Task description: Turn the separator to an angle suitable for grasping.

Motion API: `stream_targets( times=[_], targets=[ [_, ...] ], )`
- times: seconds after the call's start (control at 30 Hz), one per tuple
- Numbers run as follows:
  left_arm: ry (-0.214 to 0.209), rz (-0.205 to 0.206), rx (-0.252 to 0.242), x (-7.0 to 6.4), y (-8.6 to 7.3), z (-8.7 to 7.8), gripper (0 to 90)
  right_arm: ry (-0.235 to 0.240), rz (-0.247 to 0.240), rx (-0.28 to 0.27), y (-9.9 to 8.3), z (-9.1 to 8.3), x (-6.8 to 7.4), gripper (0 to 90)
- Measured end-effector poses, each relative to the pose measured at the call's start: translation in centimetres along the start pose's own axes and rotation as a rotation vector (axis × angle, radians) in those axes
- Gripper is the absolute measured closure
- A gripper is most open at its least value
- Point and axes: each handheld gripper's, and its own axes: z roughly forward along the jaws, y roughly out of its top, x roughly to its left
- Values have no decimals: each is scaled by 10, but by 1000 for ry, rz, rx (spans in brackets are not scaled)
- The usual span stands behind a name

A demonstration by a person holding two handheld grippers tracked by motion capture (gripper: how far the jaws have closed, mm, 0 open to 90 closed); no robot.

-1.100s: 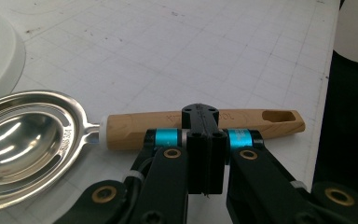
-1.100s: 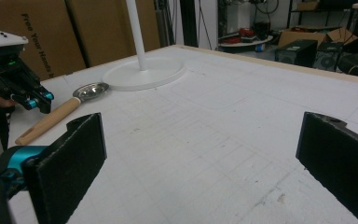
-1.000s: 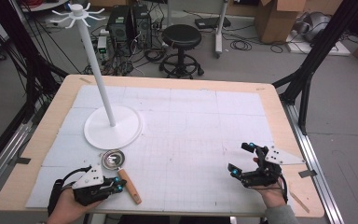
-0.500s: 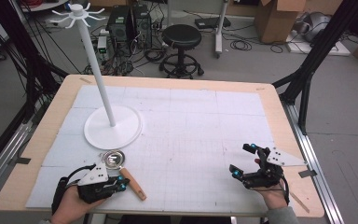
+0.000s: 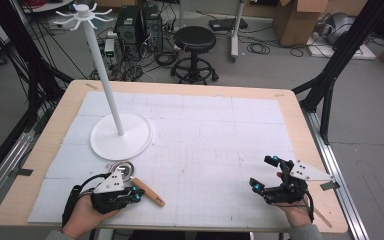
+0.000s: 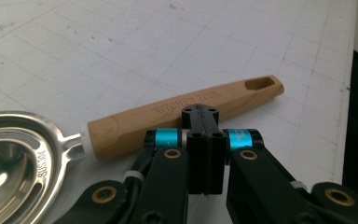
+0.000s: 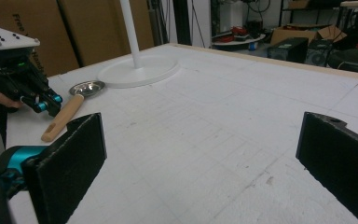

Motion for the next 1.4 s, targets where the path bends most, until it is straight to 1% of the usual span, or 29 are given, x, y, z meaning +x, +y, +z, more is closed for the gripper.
stream_targets(
  times=[0.03, 0.17, 0.27, 0.33, 0.4, 0.47, 0.5, 0.57, 0.63, 0.67, 0.7, 0.77, 0.87, 0.93, 0.97, 1.1, 1.4],
  targets=[
    [1, -2, 4, 0, 0, 1, 899, -4, -4, -2, 0, -1, -1, 6],
    [2, -11, 4, 1, 2, 4, 899, -4, 3, 0, 0, -2, 0, 6],
    [-3, -6, 3, 2, 3, 4, 899, -4, 2, 3, -1, -3, 0, 6],
    [-11, 4, -43, 2, 5, 1, 899, -5, 2, 4, -1, -3, 0, 6],
    [1, -4, -68, 5, 10, -3, 899, -8, -3, 1, -1, -4, -1, 6],
    [22, -34, -100, 11, 15, -6, 899, -8, 2, 1, -1, -4, 0, 6],
    [30, -48, -102, 15, 18, -7, 899, -7, 3, 1, -2, -5, 0, 6],
    [56, -63, -91, 23, 22, -6, 899, -11, -2, 1, -2, -6, -1, 6],
    [57, -73, -86, 29, 26, -4, 899, -12, 1, 0, -2, -7, 0, 6],
    [59, -73, -85, 31, 27, -3, 899, -16, 4, 1, -2, -8, 0, 6],
    [60, -70, -70, 33, 28, -1, 899, -15, 3, -1, -3, -9, 0, 6],
    [76, -60, -43, 35, 30, 2, 899, -19, 5, 1, -3, -11, 1, 6],
    [82, -58, -29, 39, 30, 7, 899, -24, 12, 1, -4, -14, 1, 6],
    [85, -65, -15, 42, 31, 9, 899, -27, 9, -1, -5, -16, 0, 6],
    [85, -69, -10, 43, 30, 10, 899, -31, 15, 0, -5, -17, 1, 7],
    [87, -82, 20, 47, 29, 14, 899, -32, 14, 5, -6, -19, 1, 6],
    [94, -60, 63, 50, 27, 17, 899, -31, 13, 8, -7, -19, 1, 7]
  ],
)
